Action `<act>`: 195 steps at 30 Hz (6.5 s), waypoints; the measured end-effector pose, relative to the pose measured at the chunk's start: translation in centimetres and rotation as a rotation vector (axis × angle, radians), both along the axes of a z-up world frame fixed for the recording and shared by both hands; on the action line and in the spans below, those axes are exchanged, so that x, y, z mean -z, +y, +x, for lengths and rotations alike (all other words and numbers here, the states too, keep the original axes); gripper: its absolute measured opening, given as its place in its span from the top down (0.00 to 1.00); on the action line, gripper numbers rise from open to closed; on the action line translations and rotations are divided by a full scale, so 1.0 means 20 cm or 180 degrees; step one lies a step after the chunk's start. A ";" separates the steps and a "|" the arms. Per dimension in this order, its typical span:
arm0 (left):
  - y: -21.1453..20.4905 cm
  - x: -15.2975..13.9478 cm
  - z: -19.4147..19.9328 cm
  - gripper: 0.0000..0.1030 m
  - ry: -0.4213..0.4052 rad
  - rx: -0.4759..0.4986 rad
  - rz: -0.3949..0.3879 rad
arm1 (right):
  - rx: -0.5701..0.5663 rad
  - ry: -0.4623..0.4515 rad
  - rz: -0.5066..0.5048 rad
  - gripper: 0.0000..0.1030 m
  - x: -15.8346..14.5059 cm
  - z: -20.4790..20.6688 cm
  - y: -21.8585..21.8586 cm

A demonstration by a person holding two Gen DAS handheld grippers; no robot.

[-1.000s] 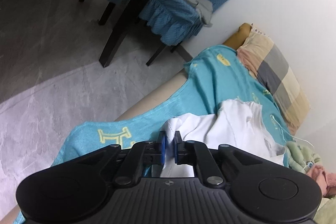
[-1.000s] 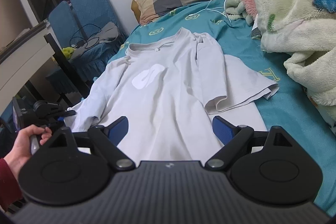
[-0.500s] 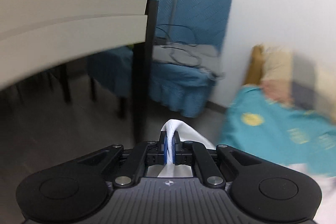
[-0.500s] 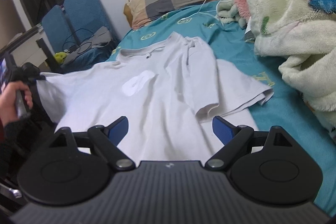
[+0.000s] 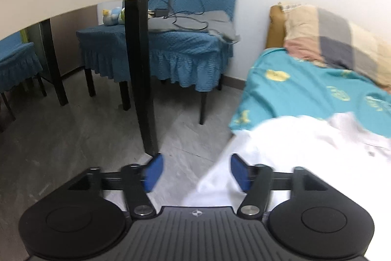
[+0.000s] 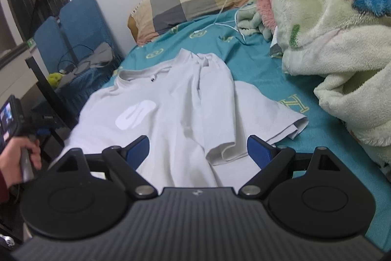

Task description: Fold clothes

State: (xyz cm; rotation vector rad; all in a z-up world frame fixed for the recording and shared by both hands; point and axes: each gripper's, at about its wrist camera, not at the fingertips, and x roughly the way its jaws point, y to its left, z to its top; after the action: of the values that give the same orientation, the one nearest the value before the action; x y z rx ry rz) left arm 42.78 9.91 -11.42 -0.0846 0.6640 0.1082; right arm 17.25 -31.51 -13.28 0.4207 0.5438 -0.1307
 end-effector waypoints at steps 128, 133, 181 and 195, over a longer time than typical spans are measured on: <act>-0.12 -0.17 -1.16 0.00 0.0173 0.0119 -0.1176 | -0.0691 0.0543 0.0379 0.76 -0.19 1.12 0.57; -0.25 -0.20 -1.20 0.00 0.0059 0.0339 -0.0880 | -0.0763 0.0412 0.0137 0.56 -0.31 0.84 0.52; -1.05 0.13 -0.44 0.96 0.0358 0.0436 -0.1134 | 0.0391 -0.0176 0.1001 0.22 -0.17 -0.31 -0.35; -0.93 -0.06 -0.90 0.50 0.0503 0.0953 -0.0656 | 0.0052 -0.0100 0.0748 0.22 -0.19 -0.28 -0.25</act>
State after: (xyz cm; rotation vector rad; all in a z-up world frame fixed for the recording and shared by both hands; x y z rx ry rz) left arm 24.84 -8.67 -10.21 -0.1751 0.8371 -0.2447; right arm 11.66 -36.50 -9.57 0.6553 0.5267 -0.0759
